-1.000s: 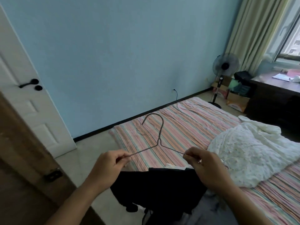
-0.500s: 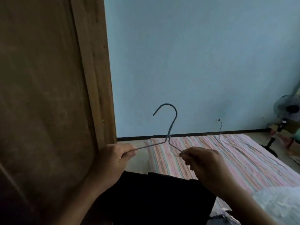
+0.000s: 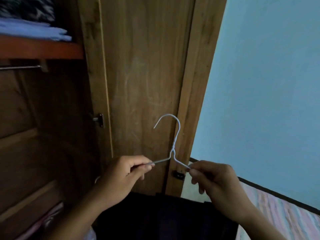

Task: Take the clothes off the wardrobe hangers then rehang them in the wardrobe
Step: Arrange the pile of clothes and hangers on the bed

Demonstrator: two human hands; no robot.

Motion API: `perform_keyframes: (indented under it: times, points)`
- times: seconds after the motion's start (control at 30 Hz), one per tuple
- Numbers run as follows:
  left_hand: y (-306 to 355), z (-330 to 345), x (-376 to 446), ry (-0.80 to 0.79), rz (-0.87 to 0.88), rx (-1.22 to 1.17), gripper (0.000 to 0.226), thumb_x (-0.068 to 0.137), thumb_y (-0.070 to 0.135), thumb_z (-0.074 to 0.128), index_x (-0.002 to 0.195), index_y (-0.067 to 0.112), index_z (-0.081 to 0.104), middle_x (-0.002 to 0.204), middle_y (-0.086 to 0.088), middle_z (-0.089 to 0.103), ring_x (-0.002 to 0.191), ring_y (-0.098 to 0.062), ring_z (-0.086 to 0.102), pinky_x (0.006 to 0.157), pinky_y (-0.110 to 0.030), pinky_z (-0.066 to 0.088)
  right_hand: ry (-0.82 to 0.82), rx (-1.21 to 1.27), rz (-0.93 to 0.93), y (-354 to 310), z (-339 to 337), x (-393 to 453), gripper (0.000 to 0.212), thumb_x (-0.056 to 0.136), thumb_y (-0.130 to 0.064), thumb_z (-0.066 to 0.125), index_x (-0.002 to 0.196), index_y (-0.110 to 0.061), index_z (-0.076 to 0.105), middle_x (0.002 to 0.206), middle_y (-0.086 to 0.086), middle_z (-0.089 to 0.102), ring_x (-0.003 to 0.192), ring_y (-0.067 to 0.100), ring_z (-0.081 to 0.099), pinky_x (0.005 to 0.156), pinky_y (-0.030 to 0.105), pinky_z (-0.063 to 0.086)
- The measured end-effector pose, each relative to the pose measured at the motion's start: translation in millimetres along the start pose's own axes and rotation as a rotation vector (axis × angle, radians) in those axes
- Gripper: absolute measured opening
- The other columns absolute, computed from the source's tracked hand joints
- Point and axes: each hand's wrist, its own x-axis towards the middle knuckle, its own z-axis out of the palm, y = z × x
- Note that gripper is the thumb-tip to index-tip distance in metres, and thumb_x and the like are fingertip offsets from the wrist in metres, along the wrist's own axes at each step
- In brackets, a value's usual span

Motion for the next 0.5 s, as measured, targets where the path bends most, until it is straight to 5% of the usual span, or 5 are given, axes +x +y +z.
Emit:
perform_keyframes:
  times: [0.2,0.5]
  points:
    - [0,-48,-28,0.068,-0.115,0.005,0.015,0.091,0.045,0.061,0.095,0.038,0.073,0.074,0.002,0.067,0.066,-0.011,0.062,0.057,-0.018,0.047,-0.08,0.085,-0.136,-19,32,35,0.019,0.09,-0.045,0.057,0.087,-0.034,0.073,0.071,-0.01,0.07,0.062,0.01,0.067,0.057,0.022,0.051]
    - [-35,-144,-63,0.152,-0.163,0.059,0.024,0.086,0.052,0.056,0.096,0.039,0.074,0.074,0.003,0.069,0.063,-0.014,0.063,0.057,-0.019,0.048,-0.213,0.213,-0.153,-76,110,88,0.02,0.093,-0.015,0.067,0.074,-0.022,0.072,0.063,0.006,0.065,0.053,0.011,0.061,0.056,0.021,0.046]
